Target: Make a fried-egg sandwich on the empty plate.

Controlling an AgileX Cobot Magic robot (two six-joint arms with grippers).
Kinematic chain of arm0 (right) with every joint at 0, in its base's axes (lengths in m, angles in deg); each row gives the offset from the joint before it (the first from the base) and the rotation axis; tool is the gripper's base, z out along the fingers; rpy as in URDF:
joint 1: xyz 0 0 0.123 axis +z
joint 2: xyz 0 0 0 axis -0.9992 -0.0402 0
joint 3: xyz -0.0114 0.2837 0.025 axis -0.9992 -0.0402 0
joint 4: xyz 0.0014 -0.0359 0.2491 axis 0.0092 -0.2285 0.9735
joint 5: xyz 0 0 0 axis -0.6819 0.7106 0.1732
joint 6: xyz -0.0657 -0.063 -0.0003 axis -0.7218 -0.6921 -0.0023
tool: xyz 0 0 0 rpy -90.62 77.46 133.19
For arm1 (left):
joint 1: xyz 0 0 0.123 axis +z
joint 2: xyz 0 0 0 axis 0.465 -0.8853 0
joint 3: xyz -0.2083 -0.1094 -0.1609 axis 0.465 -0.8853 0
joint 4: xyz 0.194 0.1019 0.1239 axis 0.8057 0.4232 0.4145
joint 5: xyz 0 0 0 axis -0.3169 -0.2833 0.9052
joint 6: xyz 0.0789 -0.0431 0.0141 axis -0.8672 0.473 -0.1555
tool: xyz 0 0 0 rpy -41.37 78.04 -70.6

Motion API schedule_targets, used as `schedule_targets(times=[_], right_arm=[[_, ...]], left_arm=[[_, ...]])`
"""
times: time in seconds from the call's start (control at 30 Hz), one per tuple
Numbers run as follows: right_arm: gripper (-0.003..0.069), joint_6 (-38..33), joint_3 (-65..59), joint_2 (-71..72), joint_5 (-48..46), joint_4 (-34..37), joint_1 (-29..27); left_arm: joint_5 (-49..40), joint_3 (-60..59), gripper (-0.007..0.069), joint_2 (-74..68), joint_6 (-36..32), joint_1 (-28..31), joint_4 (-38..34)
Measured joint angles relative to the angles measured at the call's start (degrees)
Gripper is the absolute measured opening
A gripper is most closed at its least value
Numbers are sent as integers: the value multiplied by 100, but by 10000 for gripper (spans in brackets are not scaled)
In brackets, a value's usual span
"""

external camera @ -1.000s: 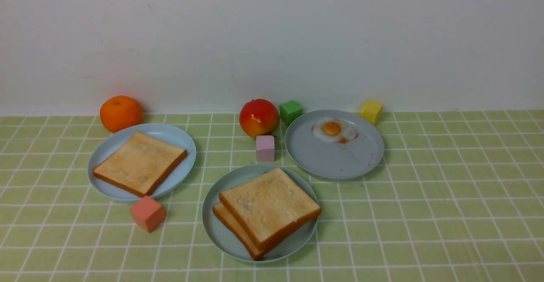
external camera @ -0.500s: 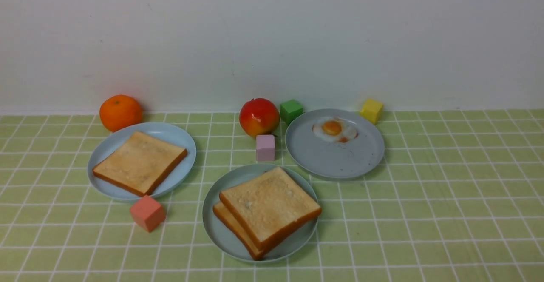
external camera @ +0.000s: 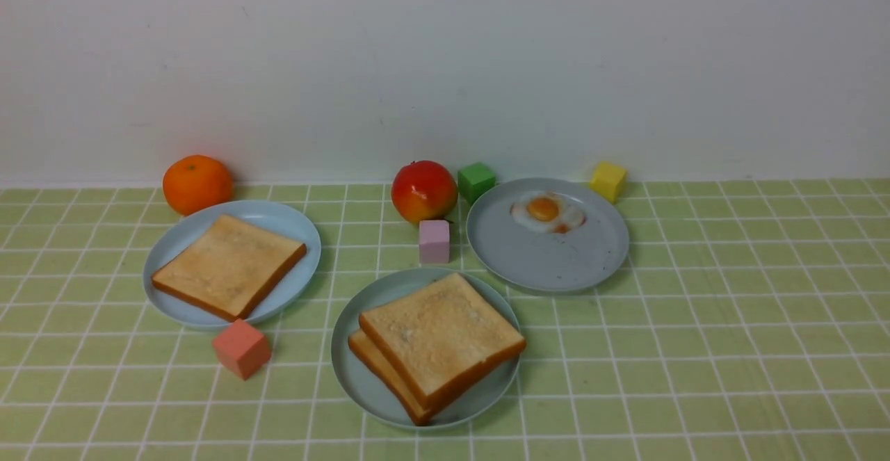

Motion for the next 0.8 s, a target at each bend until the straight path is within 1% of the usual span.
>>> schedule_targets(times=[0.13, 0.23, 0.33, 0.37, 0.4, 0.43, 0.47, 0.5, 0.53, 0.57, 0.6, 0.63, 0.67, 0.7, 0.73, 0.8], right_arm=[[-3, 0, 0, 0, 0, 0, 0], [-3, 0, 0, 0, 0, 0, 0], [-2, 0, 0, 0, 0, 0, 0], [-1, 0, 0, 0, 0, 0, 0], [-1, 0, 0, 0, 0, 0, 0], [0, 0, 0, 0, 0, 0, 0], [0, 0, 0, 0, 0, 0, 0], [0, 0, 0, 0, 0, 0, 0], [1, 0, 0, 0, 0, 0, 0], [1, 0, 0, 0, 0, 0, 0], [1, 0, 0, 0, 0, 0, 0], [3, 0, 0, 0, -1, 0, 0], [3, 0, 0, 4, -1, 0, 0], [4, 0, 0, 4, -1, 0, 0], [4, 0, 0, 4, -1, 0, 0], [5, 0, 0, 4, -1, 0, -5]], left_arm=[[17, 0, -3, 0, 0, 0, 59], [23, 0, -8, 166, 0, 194, 124], [23, -45, -13, 508, 0, 844, 109], [16, -106, -13, 725, 0, 1258, 75], [22, -161, -13, 882, 0, 1555, 47], [22, -270, -13, 1130, 0, 2016, -6], [22, -290, -13, 1170, 0, 2094, -15], [22, -405, -13, 1376, 0, 2483, -83], [22, -629, -13, 1695, 26, 3089, -214], [10, -819, -13, 1834, 67, 3507, -307], [10, -819, -13, 1853, 67, 3507, -307], [-146, -1065, -13, 1927, 143, 3977, -483], [-377, -1157, -13, 1944, 181, 4208, -552], [-579, -1188, -13, 1944, 218, 4354, -576], [-1018, -1215, -13, 1944, 270, 4498, -591], [-1367, -1251, -13, 1944, 314, 4584, -649]])
